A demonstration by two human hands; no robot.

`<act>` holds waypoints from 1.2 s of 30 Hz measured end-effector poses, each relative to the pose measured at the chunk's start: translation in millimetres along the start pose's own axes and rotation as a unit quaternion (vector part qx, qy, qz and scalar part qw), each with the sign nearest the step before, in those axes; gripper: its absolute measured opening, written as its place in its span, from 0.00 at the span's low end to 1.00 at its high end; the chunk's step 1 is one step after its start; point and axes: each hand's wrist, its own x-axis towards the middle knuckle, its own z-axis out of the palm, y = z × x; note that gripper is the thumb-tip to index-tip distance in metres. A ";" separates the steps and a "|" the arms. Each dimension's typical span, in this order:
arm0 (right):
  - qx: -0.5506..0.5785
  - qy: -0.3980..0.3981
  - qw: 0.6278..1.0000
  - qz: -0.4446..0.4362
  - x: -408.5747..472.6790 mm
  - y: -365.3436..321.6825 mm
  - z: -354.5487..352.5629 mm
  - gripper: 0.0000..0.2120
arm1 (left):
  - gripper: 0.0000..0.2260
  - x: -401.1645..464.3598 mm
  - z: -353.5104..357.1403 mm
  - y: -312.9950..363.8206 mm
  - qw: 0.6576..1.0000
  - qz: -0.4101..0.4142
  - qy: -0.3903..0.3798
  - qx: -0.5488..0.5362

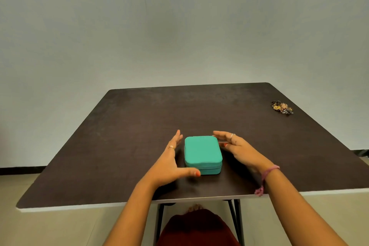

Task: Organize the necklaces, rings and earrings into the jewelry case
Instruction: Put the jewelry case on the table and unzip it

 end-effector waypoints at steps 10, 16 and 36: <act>-0.094 -0.104 0.990 -0.007 36.1 -9.4 -7.2 0.16 | 0.52 9.3 2.1 4.4 0.991 0.025 0.004 0.129; -0.227 -0.123 0.966 -0.013 48.8 -15.9 -10.5 0.13 | 0.49 9.8 2.3 5.3 0.989 0.039 0.013 0.143; -0.308 -0.070 0.946 -0.071 49.1 -23.8 -18.0 0.10 | 0.48 8.8 2.3 7.2 0.990 0.033 0.007 0.136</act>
